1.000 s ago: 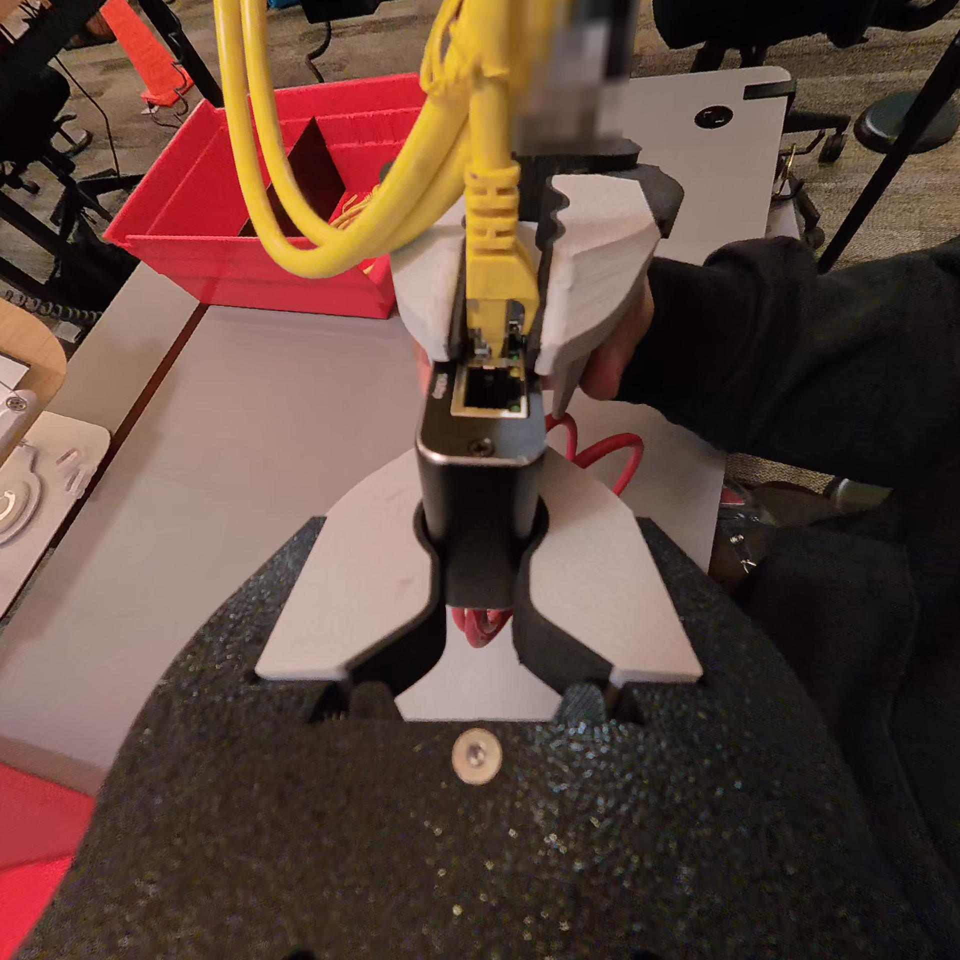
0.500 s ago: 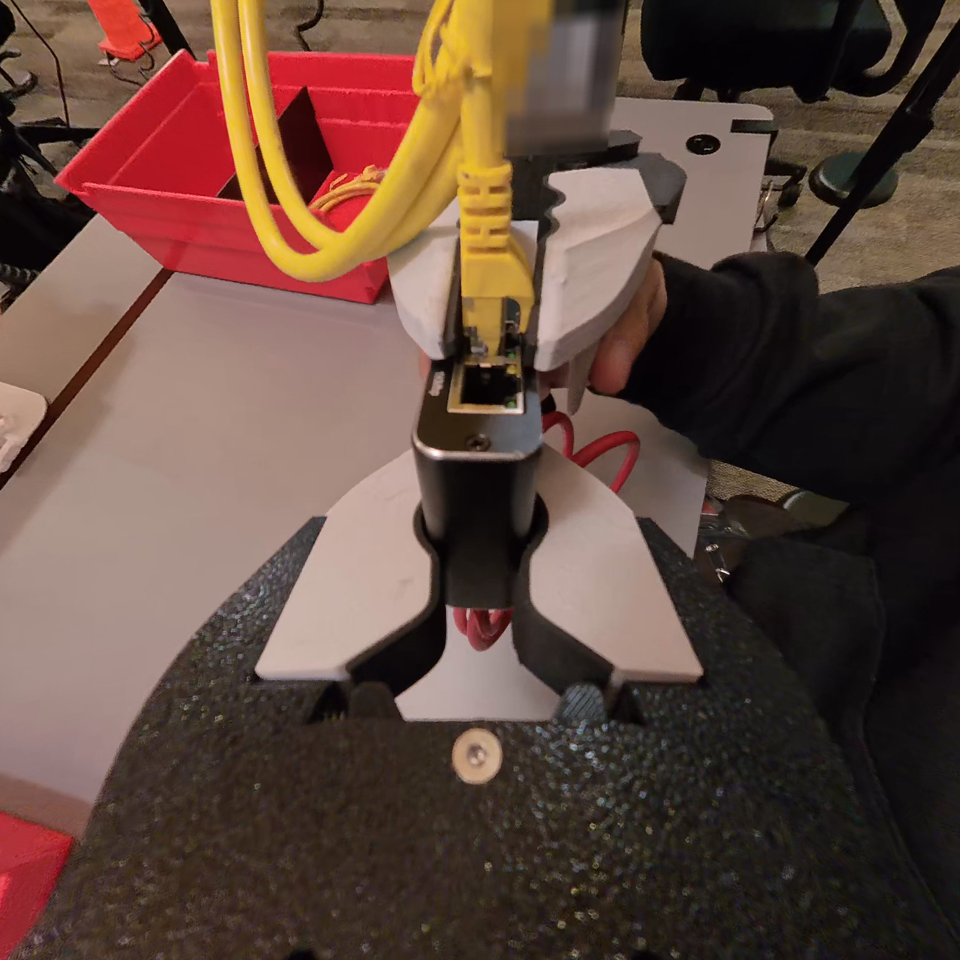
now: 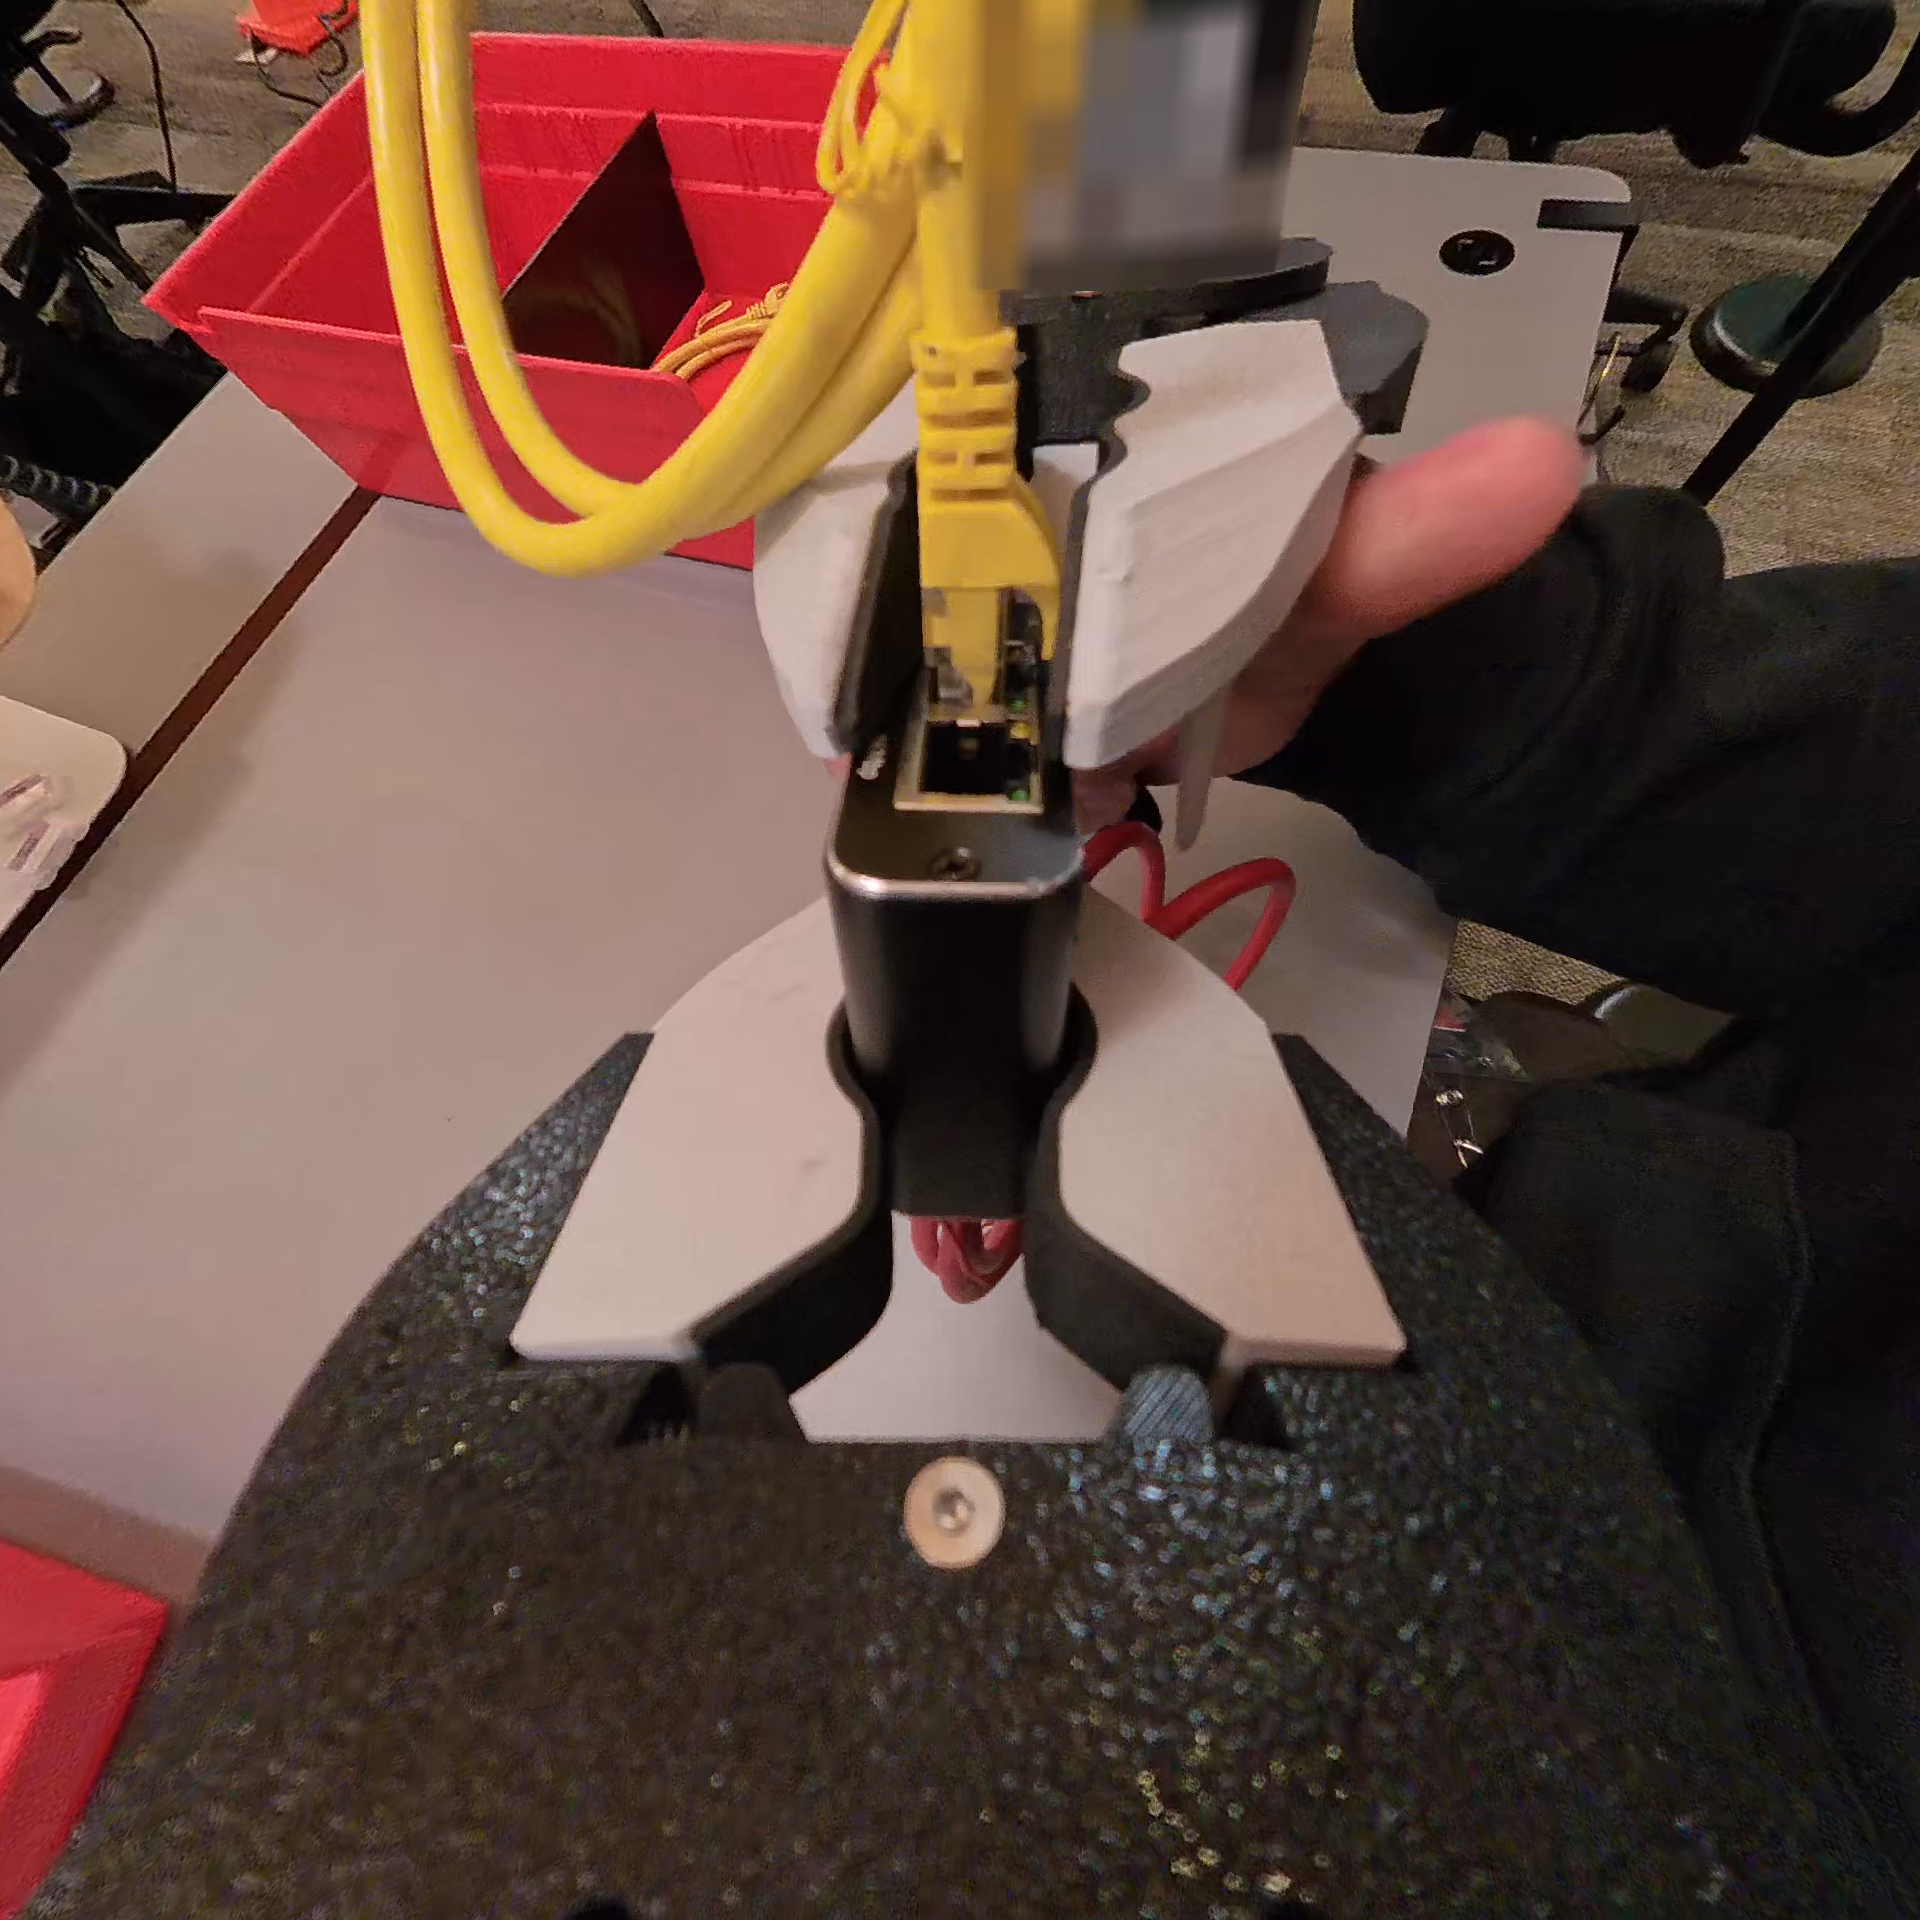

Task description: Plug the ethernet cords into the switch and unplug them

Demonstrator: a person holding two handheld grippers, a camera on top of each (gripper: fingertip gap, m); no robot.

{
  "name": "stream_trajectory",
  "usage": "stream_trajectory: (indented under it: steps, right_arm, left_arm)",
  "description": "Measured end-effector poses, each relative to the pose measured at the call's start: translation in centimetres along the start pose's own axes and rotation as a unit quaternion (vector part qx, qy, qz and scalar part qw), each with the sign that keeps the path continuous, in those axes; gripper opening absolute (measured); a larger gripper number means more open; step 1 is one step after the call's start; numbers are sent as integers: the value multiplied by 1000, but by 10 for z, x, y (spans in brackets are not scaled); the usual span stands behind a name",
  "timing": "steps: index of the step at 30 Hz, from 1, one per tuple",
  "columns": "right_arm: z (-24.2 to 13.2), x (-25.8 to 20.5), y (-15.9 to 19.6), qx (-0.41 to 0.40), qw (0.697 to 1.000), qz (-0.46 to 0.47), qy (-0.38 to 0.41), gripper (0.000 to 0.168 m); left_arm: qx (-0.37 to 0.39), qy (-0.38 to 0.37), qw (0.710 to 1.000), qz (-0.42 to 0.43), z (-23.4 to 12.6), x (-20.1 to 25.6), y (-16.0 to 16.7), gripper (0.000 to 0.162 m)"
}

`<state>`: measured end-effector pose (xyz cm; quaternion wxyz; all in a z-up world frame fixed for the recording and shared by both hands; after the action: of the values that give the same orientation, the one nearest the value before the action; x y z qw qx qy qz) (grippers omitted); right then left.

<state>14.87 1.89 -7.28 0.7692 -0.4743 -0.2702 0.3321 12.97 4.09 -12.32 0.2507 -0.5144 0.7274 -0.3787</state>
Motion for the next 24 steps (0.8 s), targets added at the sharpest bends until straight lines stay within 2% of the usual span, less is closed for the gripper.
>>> stream_trajectory:
  steps: [7, 17, 24]
  right_arm:
    - [1, 0, 1, 2, 1000, 15, -6, 17]
    - [2, -6, -4, -17, 1000, -10, -17, 15]
    - [1, -7, -2, 15, 999, -5, -31, 15]
  left_arm:
    - [0, 3, 1000, -3, -1, 1, 1, 27]
    - [12, 25, 1000, -5, -2, 9, -2, 27]
    - [10, 22, 1000, 0, -3, 7, 0, 27]
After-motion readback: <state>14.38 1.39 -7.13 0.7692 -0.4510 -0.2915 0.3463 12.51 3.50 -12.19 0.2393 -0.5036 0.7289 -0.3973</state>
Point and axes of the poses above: each gripper's, where its closed fingertips meet, z out along the fingers, y out of its underside, x = y × z across the jaws, the point moved 3 cm from there along -z, back along the fingers, and after that the axes turned 10 degrees about -z, right-handed, at the moved point
